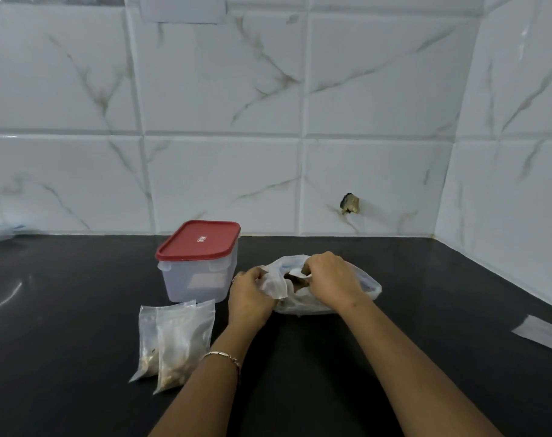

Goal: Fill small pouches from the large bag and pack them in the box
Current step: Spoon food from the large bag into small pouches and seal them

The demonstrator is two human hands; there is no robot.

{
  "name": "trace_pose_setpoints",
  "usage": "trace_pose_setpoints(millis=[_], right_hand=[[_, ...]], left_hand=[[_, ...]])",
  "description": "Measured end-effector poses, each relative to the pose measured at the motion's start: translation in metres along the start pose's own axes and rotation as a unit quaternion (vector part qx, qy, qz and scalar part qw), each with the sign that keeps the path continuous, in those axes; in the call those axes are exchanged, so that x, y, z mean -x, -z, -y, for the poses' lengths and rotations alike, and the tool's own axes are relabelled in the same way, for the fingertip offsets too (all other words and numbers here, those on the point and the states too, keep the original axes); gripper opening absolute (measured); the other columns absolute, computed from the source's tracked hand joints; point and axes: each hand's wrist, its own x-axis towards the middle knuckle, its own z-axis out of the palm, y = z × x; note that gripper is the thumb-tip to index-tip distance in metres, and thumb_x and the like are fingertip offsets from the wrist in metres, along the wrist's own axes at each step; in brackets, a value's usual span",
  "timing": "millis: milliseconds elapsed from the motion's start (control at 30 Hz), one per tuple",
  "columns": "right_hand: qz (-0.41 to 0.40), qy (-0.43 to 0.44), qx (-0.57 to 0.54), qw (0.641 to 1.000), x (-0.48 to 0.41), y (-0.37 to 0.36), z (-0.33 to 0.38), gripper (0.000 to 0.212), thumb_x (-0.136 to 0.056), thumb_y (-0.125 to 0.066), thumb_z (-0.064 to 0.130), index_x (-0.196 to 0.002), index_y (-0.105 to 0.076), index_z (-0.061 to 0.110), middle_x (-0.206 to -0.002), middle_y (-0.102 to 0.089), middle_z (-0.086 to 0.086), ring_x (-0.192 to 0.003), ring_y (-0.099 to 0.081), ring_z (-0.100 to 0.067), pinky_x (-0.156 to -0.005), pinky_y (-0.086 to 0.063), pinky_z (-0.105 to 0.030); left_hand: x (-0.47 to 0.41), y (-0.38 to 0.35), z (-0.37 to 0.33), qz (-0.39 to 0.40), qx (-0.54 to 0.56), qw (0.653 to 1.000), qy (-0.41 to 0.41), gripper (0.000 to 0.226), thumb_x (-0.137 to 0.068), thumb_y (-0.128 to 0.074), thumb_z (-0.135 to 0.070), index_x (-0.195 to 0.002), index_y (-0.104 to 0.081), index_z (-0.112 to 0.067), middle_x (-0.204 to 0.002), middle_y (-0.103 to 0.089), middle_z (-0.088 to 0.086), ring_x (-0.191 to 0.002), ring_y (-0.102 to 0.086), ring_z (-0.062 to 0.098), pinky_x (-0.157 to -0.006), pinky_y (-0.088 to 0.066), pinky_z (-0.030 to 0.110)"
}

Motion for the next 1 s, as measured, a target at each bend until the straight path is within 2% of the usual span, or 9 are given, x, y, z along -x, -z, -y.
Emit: trace_pose_setpoints(millis=[100,200,267,367,567,700,767,867,1000], right_hand=[[0.004,-0.005,-0.062,0.998,-0.007,-0.011,-0.004,0.029,-0.090,-0.056,0.008,-0.103,-0.074,0.027,-0.097,-0.073,0.000,-0.080,-0.066,-0.018,-0.069,-0.055,-0.034],[0.009,0.010,-0.116,0.993,-0.008,-0.014,-0.011,0.028,-0.092,-0.056,0.012,-0.101,-0.073,0.033,-0.093,-0.072,0.008,-0.074,-0.063,-0.012,-0.067,-0.055,-0.035],[0.029,0.031,-0.150,0.988,-0.009,-0.011,-0.016,0.027,-0.093,-0.056,0.014,-0.099,-0.074,0.033,-0.094,-0.072,0.010,-0.075,-0.064,-0.010,-0.070,-0.056,-0.037],[0.069,0.051,-0.188,0.978,-0.007,0.000,-0.028,0.025,-0.094,-0.058,0.014,-0.097,-0.074,0.032,-0.101,-0.072,0.011,-0.086,-0.066,-0.008,-0.081,-0.055,-0.035],[0.024,0.054,-0.135,0.989,-0.005,0.003,-0.026,0.029,-0.094,-0.057,0.016,-0.108,-0.072,0.037,-0.102,-0.073,0.010,-0.088,-0.066,-0.009,-0.082,-0.054,-0.031],[0.003,0.079,-0.027,0.996,-0.007,-0.012,-0.007,0.033,-0.092,-0.056,0.017,-0.114,-0.068,0.038,-0.102,-0.071,0.005,-0.083,-0.065,-0.015,-0.067,-0.047,-0.028],[0.010,0.086,-0.032,0.996,-0.008,-0.011,-0.007,0.034,-0.091,-0.057,0.015,-0.110,-0.069,0.040,-0.102,-0.071,0.006,-0.084,-0.064,-0.016,-0.066,-0.048,-0.031],[0.036,0.088,-0.078,0.992,-0.007,-0.006,-0.010,0.033,-0.089,-0.060,0.014,-0.104,-0.070,0.042,-0.104,-0.070,0.011,-0.086,-0.063,-0.012,-0.075,-0.054,-0.035],[0.075,0.080,-0.123,0.986,-0.003,0.005,-0.024,0.030,-0.091,-0.061,0.012,-0.099,-0.073,0.038,-0.109,-0.069,0.014,-0.090,-0.064,-0.008,-0.081,-0.054,-0.033]], left_hand=[[-0.001,0.001,-0.001,-0.001,-0.014,1.000,0.001,0.034,-0.068,-0.079,-0.019,-0.098,-0.063,-0.018,-0.103,-0.060,0.003,-0.090,-0.058,0.019,-0.080,-0.052,0.035],[-0.001,0.001,0.000,-0.001,-0.027,1.000,0.001,0.033,-0.069,-0.079,-0.017,-0.097,-0.061,-0.017,-0.104,-0.057,0.004,-0.090,-0.054,0.018,-0.079,-0.047,0.030],[-0.001,0.001,0.001,-0.003,-0.034,0.999,-0.001,0.034,-0.070,-0.079,-0.017,-0.099,-0.061,-0.018,-0.107,-0.058,0.004,-0.091,-0.053,0.018,-0.079,-0.046,0.029],[-0.002,0.000,0.003,0.001,-0.037,0.999,0.003,0.041,-0.072,-0.079,-0.018,-0.108,-0.061,-0.018,-0.114,-0.057,0.005,-0.099,-0.056,0.020,-0.088,-0.049,0.035],[-0.001,0.001,0.003,0.013,-0.044,0.999,0.000,0.043,-0.074,-0.078,-0.021,-0.113,-0.059,-0.021,-0.117,-0.056,0.003,-0.102,-0.057,0.020,-0.092,-0.050,0.036],[0.000,0.002,0.002,0.025,-0.061,0.998,-0.014,0.049,-0.075,-0.077,-0.017,-0.120,-0.056,-0.020,-0.119,-0.054,0.005,-0.109,-0.055,0.022,-0.095,-0.048,0.035],[-0.001,0.002,0.002,0.026,-0.069,0.997,-0.023,0.052,-0.074,-0.078,-0.016,-0.121,-0.056,-0.019,-0.119,-0.054,0.005,-0.111,-0.055,0.022,-0.096,-0.047,0.033],[0.000,0.001,0.002,0.022,-0.080,0.996,-0.030,0.052,-0.075,-0.077,-0.015,-0.122,-0.056,-0.017,-0.120,-0.054,0.006,-0.112,-0.054,0.023,-0.096,-0.045,0.031],[0.001,0.001,0.001,0.013,-0.080,0.996,-0.027,0.051,-0.075,-0.077,-0.015,-0.122,-0.057,-0.016,-0.121,-0.053,0.007,-0.108,-0.055,0.022,-0.091,-0.042,0.026]])
